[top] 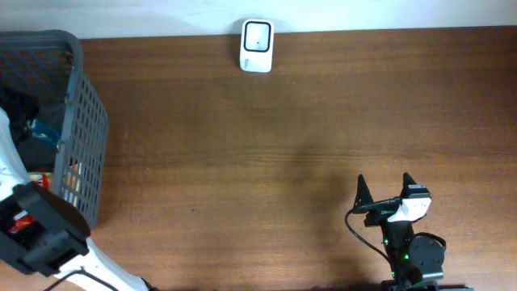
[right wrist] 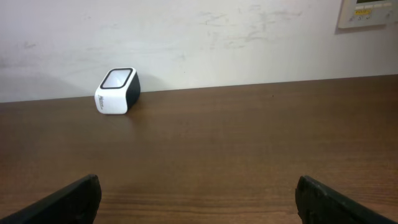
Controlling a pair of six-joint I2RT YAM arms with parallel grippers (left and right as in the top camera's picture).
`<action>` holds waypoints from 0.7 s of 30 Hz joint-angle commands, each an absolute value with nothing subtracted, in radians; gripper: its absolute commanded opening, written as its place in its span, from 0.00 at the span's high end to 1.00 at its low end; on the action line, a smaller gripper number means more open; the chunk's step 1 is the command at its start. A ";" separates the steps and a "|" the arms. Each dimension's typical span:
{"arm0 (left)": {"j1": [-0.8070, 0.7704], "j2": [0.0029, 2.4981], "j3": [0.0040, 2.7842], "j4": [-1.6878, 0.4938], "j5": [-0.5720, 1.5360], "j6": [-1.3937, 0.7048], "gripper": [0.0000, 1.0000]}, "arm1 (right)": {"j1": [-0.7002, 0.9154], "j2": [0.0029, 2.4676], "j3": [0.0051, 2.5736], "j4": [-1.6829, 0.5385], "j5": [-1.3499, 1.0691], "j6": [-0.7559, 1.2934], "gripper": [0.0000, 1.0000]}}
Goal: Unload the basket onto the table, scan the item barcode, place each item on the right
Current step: 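Grasp the teal mouthwash bottle with the left gripper and lift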
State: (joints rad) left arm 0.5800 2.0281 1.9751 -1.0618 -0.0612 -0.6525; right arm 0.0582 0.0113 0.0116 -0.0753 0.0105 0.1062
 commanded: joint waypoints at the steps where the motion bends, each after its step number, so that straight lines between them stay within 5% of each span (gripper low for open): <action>1: 0.579 1.879 2.031 -1.047 0.015 -0.654 0.86 | 0.050 0.006 0.006 -0.082 0.016 0.113 0.01; 15: 0.560 1.526 2.032 -0.923 0.336 -0.656 0.84 | 0.050 0.006 0.006 -0.082 0.016 0.113 0.01; 21: 0.412 1.462 2.032 -0.920 0.463 -0.663 0.83 | 0.050 0.006 0.006 -0.082 0.016 0.113 0.01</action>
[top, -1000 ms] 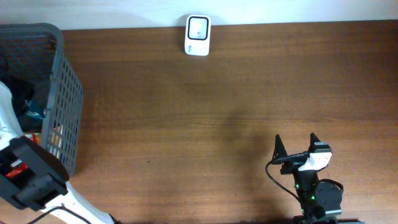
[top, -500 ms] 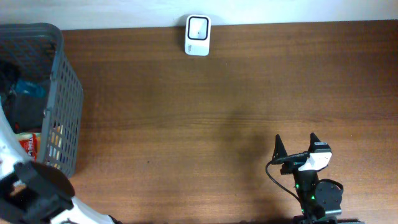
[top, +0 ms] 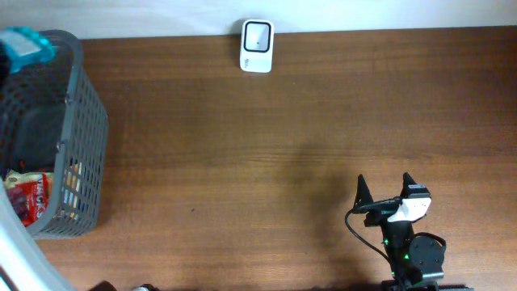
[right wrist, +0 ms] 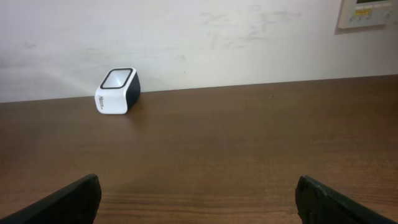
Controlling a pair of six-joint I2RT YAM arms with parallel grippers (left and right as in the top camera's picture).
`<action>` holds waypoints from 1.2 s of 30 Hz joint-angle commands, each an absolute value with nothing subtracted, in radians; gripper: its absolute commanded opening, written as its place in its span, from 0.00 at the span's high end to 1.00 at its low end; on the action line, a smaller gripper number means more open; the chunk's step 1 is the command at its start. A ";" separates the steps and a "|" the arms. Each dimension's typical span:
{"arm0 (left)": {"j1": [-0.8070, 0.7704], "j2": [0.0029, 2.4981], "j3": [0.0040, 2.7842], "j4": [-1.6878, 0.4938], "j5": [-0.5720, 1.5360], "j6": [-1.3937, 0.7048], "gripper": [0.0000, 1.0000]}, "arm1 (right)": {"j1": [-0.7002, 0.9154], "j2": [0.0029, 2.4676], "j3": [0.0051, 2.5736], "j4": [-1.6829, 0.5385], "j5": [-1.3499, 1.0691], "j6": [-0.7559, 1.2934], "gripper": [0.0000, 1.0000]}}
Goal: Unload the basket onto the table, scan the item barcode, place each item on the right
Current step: 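Grasp the teal mouthwash bottle with the left gripper and lift, then carry the bottle to the white scanner and hold it there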
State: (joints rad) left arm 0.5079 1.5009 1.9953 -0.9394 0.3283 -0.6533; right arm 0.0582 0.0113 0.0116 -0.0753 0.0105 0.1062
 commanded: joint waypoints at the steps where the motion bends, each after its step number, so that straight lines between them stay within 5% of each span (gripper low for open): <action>1: 0.374 1.462 2.032 -0.920 0.473 -0.662 0.83 | 0.050 0.006 0.006 -0.082 0.016 0.113 0.01; 9: -0.044 1.549 2.031 -0.882 0.438 -0.662 0.83 | 0.050 0.006 0.006 -0.082 0.016 0.113 0.01; 18: -0.416 1.794 2.031 -0.793 0.062 -0.658 0.79 | 0.050 0.006 0.006 -0.082 0.016 0.113 0.01; 36: -0.681 2.174 2.031 -0.599 -0.054 -0.397 0.68 | 0.050 0.006 0.006 -0.082 0.016 0.113 0.01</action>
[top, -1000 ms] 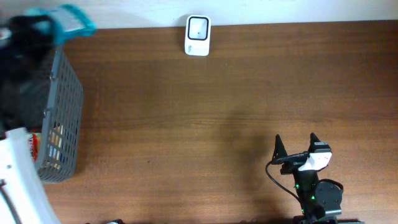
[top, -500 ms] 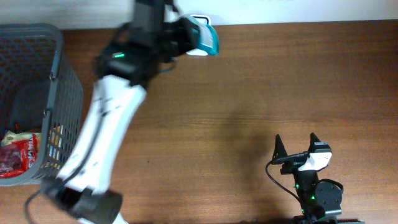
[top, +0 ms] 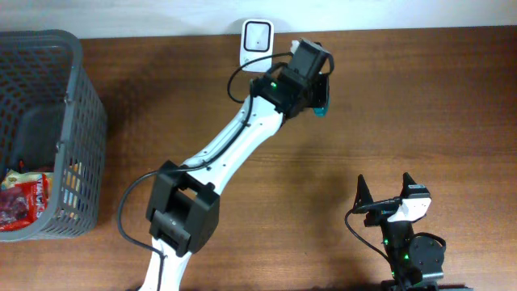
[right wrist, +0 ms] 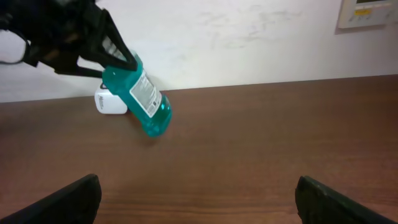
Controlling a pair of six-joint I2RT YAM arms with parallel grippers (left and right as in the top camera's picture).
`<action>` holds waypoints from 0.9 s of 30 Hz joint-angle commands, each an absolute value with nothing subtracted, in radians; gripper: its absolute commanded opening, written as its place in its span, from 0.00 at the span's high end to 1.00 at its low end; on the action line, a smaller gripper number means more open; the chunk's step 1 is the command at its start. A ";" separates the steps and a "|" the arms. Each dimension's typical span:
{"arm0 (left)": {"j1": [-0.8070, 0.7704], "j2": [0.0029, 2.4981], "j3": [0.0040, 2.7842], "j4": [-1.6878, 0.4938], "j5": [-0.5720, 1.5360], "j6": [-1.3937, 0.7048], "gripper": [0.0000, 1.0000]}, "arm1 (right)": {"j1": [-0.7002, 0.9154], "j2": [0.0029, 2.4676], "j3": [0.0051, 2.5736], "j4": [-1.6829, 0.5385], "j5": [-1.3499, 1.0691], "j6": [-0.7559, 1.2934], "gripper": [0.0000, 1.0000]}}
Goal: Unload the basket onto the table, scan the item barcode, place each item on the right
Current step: 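Carry the bottle to the white scanner and hold it there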
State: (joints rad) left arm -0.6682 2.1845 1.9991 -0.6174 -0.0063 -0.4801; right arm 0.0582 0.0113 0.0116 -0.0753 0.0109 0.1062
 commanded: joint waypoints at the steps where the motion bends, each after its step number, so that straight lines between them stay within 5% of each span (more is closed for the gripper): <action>1: -0.685 2.180 2.031 -0.599 -0.054 -0.395 0.67 | 0.050 0.006 0.006 -0.082 0.016 0.113 0.01; 7: -0.694 2.212 2.030 -0.618 -0.062 -0.395 0.58 | 0.050 0.006 0.006 -0.082 0.016 0.113 0.01; 27: -0.698 2.296 2.030 -0.609 -0.076 -0.395 0.56 | 0.050 0.006 0.006 -0.082 0.016 0.113 0.01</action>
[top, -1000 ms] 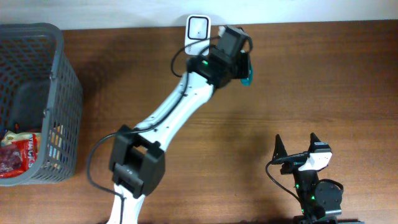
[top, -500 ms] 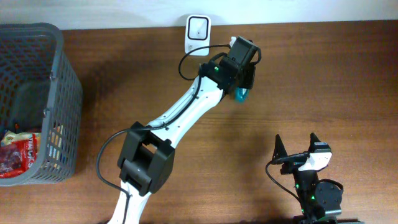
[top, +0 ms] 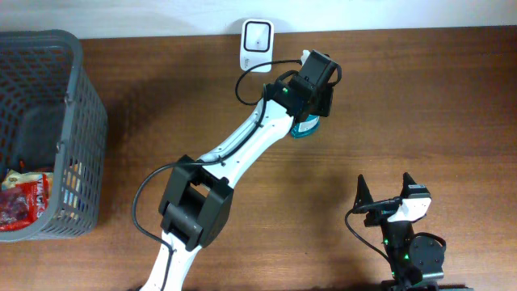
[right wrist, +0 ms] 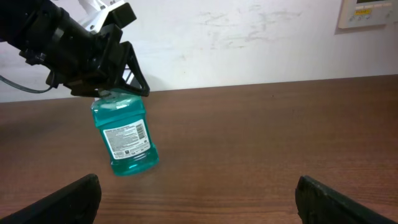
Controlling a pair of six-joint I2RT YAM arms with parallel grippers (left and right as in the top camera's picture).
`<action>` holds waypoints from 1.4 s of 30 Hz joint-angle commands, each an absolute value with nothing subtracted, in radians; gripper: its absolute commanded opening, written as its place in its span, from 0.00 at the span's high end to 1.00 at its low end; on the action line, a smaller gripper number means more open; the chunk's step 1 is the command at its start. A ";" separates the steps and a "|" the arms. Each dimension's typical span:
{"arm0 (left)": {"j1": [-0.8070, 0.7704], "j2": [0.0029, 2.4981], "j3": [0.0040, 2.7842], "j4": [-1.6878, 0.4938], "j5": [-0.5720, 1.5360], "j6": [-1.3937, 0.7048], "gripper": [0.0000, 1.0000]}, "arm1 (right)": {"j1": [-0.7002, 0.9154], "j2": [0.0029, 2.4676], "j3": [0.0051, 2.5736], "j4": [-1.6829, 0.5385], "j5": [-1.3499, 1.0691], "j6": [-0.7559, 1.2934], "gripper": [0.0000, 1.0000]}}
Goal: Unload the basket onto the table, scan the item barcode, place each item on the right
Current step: 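Carry the bottle to the white scanner and hold it there, then set the bottle down beside the scanner and release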
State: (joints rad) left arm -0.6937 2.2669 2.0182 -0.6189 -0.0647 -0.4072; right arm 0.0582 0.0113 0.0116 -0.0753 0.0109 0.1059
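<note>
A teal bottle (right wrist: 124,140) with a white label hangs upright from my left gripper (right wrist: 115,93), which is shut on its top. From overhead only the bottle's teal edge (top: 308,129) shows under the left gripper (top: 317,81). The white scanner (top: 257,35) stands at the table's back edge, just left of and behind the bottle; the right wrist view hides it behind the left arm. I cannot tell whether the bottle's base touches the table. My right gripper (top: 384,187) stays at the front right, open and empty (right wrist: 199,202).
A grey basket (top: 87,137) stands at the far left, holding a red packet (top: 18,202) and a dark item (top: 36,137). A white wall rises behind the table's back edge.
The bottle was tilted close by the scanner; now it hangs upright, a little further from the scanner toward the table's middle. The right gripper has not moved.
The left arm was first down at the basket at the far left. Then the teal bottle showed above the basket's back corner. Later the left gripper held it tilted beside the scanner, and now holds it upright just in front of the scanner.
</note>
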 commanded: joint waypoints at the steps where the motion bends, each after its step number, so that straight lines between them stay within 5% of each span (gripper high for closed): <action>1: -0.699 2.296 2.030 -0.601 -0.076 -0.395 0.56 | 0.050 0.006 0.006 -0.082 0.016 0.113 0.01; 32: -0.643 2.130 2.133 -0.614 0.030 -0.394 0.44 | 0.050 0.006 0.006 -0.082 0.016 0.113 0.01; 42: -0.500 1.930 2.133 -0.705 0.030 -0.394 0.41 | 0.050 0.006 0.006 -0.082 0.016 0.113 0.01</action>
